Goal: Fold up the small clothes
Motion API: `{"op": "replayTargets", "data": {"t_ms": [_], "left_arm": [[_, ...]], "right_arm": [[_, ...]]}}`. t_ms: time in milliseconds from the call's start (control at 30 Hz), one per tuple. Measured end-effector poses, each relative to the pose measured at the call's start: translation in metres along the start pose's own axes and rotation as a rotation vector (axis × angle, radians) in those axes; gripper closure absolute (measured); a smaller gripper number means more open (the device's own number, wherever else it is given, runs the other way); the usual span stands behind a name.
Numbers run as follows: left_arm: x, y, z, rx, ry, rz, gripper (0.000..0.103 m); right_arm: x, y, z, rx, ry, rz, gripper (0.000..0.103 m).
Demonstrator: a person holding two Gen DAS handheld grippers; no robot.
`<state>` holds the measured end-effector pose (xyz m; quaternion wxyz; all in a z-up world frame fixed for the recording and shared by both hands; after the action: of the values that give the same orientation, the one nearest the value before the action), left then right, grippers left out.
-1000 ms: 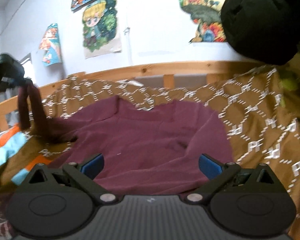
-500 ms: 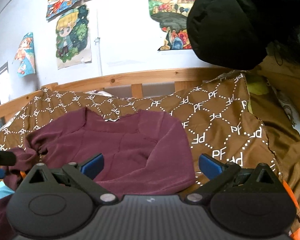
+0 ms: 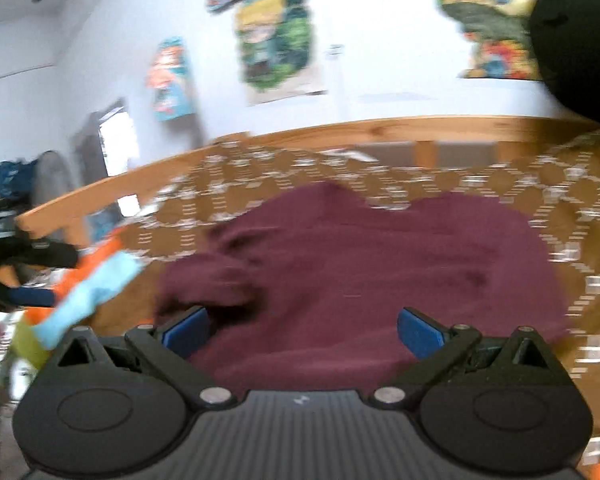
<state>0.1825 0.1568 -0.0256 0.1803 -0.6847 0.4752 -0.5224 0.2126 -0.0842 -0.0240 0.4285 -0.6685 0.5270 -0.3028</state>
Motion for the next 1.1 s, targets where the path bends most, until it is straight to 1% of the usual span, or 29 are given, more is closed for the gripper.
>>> {"op": "replayTargets", "data": {"t_ms": [33, 100, 200, 267, 300, 333, 367, 400, 433, 467, 500, 567, 633, 767, 833, 933, 1000, 1033, 1100], "left_arm": [[-0.007, -0.002, 0.0, 0.001, -0.02, -0.001, 0.001], [-0.018, -0.007, 0.0, 0.004, -0.043, 0.015, 0.001], [-0.028, -0.011, -0.006, 0.038, -0.067, 0.046, 0.001], [-0.032, -0.015, -0.011, 0.055, -0.087, 0.056, 0.001], [-0.033, -0.017, -0.013, 0.063, -0.089, 0.059, 0.001], [-0.033, -0.019, -0.014, 0.069, -0.087, 0.059, 0.001], [-0.034, -0.02, -0.016, 0.075, -0.084, 0.055, 0.001], [-0.034, -0.022, -0.017, 0.08, -0.08, 0.05, 0.001], [-0.034, -0.022, -0.018, 0.082, -0.074, 0.046, 0.001], [-0.034, -0.022, -0.019, 0.083, -0.07, 0.043, 0.001], [-0.035, -0.022, -0.021, 0.085, -0.066, 0.041, 0.001], [-0.036, -0.023, -0.023, 0.086, -0.062, 0.036, 0.001], [-0.038, -0.024, -0.024, 0.089, -0.056, 0.023, 0.001], [-0.037, -0.024, -0.025, 0.09, -0.053, 0.017, 0.001], [-0.037, -0.022, -0.026, 0.084, -0.061, 0.029, 0.001], [-0.035, -0.02, -0.023, 0.074, -0.063, 0.034, 0.001], [-0.033, -0.017, -0.019, 0.062, -0.068, 0.043, 0.001], [-0.033, -0.015, -0.017, 0.055, -0.072, 0.05, 0.001], [-0.031, -0.011, -0.013, 0.041, -0.082, 0.068, 0.001]], "right_arm": [[-0.017, 0.003, 0.006, -0.006, -0.013, -0.037, 0.006], [-0.05, 0.01, 0.021, -0.021, -0.036, -0.093, 0.017], [-0.089, 0.019, 0.038, -0.062, -0.09, -0.063, 0.019], [-0.114, 0.024, 0.046, -0.077, -0.08, -0.063, 0.019], [-0.123, 0.026, 0.052, -0.081, -0.034, -0.07, 0.019], [-0.129, 0.026, 0.061, -0.093, 0.042, -0.073, 0.019], [-0.135, 0.027, 0.072, -0.113, 0.15, -0.07, 0.017], [-0.138, 0.026, 0.082, -0.128, 0.207, -0.059, 0.017], [-0.141, 0.026, 0.09, -0.145, 0.233, -0.042, 0.017], [-0.143, 0.028, 0.095, -0.168, 0.25, -0.016, 0.028], [-0.143, 0.028, 0.098, -0.181, 0.256, -0.005, 0.056], [-0.144, 0.028, 0.094, -0.177, 0.265, -0.023, 0.085], [-0.142, 0.022, 0.082, -0.149, 0.237, -0.054, 0.09], [-0.126, -0.005, 0.037, -0.064, 0.168, -0.175, 0.092], [-0.107, -0.018, 0.008, -0.033, 0.143, -0.261, 0.092], [-0.076, -0.025, -0.022, -0.028, 0.123, -0.346, 0.092], [-0.051, -0.021, -0.034, -0.046, 0.102, -0.355, 0.092], [-0.038, -0.018, -0.037, -0.05, 0.105, -0.342, 0.092], [-0.013, -0.008, -0.037, -0.091, 0.093, -0.266, 0.091]]}}
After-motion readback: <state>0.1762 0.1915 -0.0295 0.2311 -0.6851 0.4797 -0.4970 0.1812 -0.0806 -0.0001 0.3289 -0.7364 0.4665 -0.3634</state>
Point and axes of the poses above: each gripper's, at about its wrist camera, not at the fingertips, and z roughly the way its jaws point, x to its right, y to its underside, the point moved 7 cm from there along z, roughly the way its jaws point, and after that the axes turned 15 degrees about y, right-handed, at the moved point
